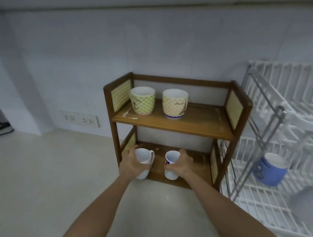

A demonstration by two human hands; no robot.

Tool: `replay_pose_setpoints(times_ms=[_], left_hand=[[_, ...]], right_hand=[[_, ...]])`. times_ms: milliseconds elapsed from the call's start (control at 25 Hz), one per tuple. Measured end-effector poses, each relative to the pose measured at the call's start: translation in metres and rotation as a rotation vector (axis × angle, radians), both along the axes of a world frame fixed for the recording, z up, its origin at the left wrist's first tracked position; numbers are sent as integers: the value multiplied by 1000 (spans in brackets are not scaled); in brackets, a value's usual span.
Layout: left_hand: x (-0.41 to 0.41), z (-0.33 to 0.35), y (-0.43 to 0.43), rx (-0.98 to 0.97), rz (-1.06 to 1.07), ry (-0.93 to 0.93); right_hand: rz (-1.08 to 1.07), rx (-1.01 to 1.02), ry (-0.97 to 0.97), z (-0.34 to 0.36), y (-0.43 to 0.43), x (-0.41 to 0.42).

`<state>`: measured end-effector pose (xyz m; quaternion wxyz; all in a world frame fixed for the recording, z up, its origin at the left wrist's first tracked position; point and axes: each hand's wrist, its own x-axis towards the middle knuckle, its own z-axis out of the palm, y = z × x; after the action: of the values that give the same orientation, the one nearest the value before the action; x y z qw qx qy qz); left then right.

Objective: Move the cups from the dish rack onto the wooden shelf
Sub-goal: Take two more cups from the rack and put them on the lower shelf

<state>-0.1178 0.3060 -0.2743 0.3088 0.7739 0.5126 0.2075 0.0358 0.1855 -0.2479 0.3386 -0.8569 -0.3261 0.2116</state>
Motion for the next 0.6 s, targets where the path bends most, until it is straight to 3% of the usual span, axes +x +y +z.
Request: replay_pose_setpoints(times_ms=[320,600], left_hand=[[42,-23,58,-21,55,7],[40,-21,62,-51,-29,63]], right_hand=[[-73,-198,-22,-26,68,17],[-18,-173,54,-24,69,11]])
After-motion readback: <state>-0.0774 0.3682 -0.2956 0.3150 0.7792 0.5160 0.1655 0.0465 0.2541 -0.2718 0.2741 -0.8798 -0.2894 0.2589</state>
